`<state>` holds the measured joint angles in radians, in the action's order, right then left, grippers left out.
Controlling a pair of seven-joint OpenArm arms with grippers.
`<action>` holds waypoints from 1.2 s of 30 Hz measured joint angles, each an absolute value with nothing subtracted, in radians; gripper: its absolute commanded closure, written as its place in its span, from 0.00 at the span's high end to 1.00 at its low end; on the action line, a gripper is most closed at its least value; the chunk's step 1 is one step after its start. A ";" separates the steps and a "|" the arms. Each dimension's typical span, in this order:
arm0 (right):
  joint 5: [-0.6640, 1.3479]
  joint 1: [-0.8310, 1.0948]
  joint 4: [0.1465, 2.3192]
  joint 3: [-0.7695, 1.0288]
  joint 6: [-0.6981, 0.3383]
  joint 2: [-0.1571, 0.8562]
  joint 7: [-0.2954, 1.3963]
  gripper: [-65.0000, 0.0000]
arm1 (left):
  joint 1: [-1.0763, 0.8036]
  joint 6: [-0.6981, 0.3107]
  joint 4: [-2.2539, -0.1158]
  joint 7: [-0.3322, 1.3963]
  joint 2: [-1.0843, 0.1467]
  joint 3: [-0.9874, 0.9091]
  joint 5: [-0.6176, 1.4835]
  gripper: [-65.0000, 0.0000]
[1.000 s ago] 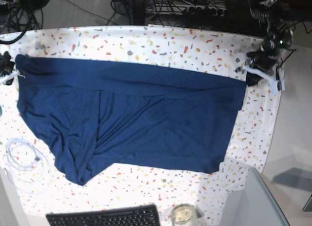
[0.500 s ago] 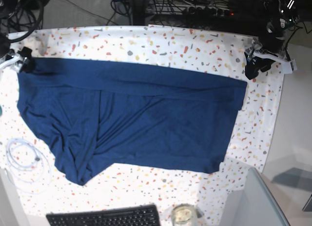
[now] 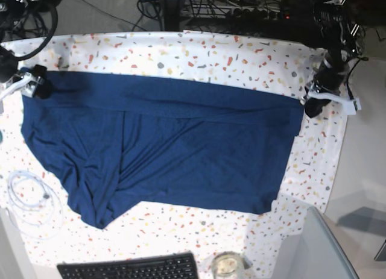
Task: Layout the t-shirt on the table in an organized manner, then fold the t-shirt properly
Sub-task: 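Grasp the folded edge corners with both grippers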
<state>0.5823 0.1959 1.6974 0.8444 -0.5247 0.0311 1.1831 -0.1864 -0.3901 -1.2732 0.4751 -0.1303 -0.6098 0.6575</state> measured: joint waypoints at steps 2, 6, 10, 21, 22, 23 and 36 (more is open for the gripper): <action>0.573 0.198 1.695 0.844 -0.525 0.034 1.186 0.77 | -0.178 -0.319 -1.274 0.467 -0.127 -0.610 0.658 0.00; 0.581 0.194 1.695 0.839 -0.525 0.030 1.186 0.77 | -0.172 -0.294 -1.262 0.477 -0.106 -0.611 0.655 0.00; 0.575 0.196 1.695 0.845 -0.525 0.034 1.186 0.77 | -0.147 -0.303 -1.261 0.482 -0.097 -0.600 0.657 0.08; 0.577 0.197 1.695 0.844 -0.525 0.033 1.186 0.77 | -0.146 -0.297 -1.261 0.479 -0.104 -0.591 0.656 0.34; 0.577 0.197 1.695 0.842 -0.525 0.033 1.185 0.77 | -0.144 -0.292 -1.258 0.479 -0.110 -0.576 0.651 0.34; 0.577 0.197 1.695 0.841 -0.525 0.033 1.185 0.77 | -0.136 -0.298 -1.242 0.470 -0.114 -0.558 0.633 0.34; 0.577 0.195 1.695 0.844 -0.525 0.033 1.185 0.77 | -0.083 -0.299 -1.165 0.475 -0.103 -0.542 0.554 0.25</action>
